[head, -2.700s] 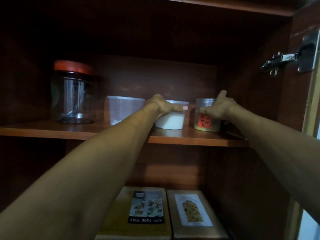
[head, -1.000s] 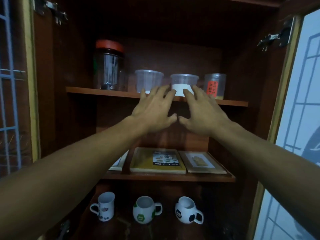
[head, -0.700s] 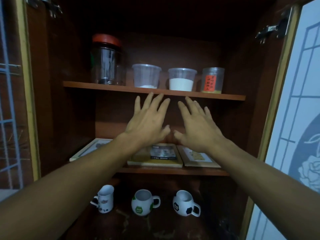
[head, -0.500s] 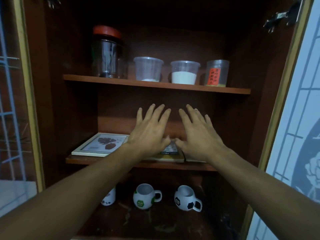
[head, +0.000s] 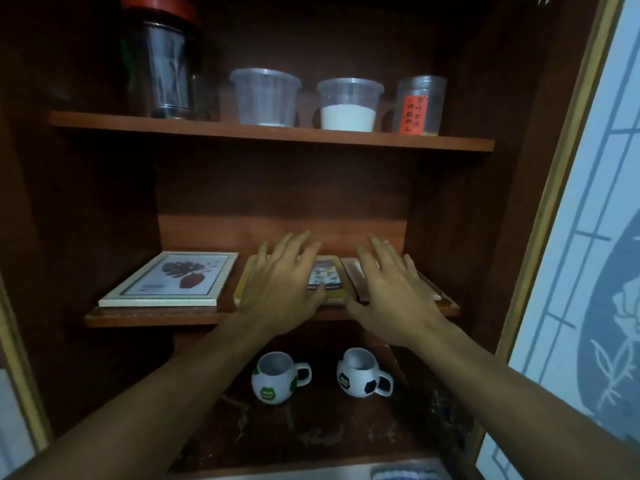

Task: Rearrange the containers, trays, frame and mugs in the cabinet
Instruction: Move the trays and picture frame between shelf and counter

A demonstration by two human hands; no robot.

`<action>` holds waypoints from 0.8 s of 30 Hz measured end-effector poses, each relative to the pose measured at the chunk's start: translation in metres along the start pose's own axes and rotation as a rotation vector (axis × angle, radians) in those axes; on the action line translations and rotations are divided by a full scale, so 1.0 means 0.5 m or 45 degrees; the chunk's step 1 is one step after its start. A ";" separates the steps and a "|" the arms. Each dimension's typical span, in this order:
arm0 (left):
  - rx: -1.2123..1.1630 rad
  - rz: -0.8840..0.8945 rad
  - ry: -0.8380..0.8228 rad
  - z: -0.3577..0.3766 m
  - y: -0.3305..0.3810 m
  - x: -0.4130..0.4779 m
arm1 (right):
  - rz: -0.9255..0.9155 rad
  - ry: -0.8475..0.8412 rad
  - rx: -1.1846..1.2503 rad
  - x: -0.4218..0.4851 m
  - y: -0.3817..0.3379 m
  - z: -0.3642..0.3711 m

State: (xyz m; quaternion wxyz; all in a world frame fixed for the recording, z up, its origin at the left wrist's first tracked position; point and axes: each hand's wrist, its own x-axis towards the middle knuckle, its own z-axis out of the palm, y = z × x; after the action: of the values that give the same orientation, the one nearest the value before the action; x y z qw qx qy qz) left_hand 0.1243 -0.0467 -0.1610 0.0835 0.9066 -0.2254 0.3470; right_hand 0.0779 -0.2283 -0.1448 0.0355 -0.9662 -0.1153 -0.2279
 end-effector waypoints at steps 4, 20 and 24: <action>-0.045 -0.053 -0.019 0.025 -0.017 0.001 | 0.052 -0.009 0.028 0.007 0.027 0.027; 0.004 -0.337 -0.136 0.075 -0.074 0.007 | 0.434 -0.057 0.117 0.044 0.137 0.103; 0.034 -0.333 -0.160 0.065 -0.074 0.003 | 0.500 -0.132 0.080 0.041 0.143 0.106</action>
State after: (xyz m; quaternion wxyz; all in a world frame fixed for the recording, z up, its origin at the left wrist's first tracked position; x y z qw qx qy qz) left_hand 0.1616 -0.0246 -0.1841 0.1015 0.9492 -0.1053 0.2786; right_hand 0.1359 -0.2871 -0.1839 0.1033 -0.9790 0.0666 -0.1628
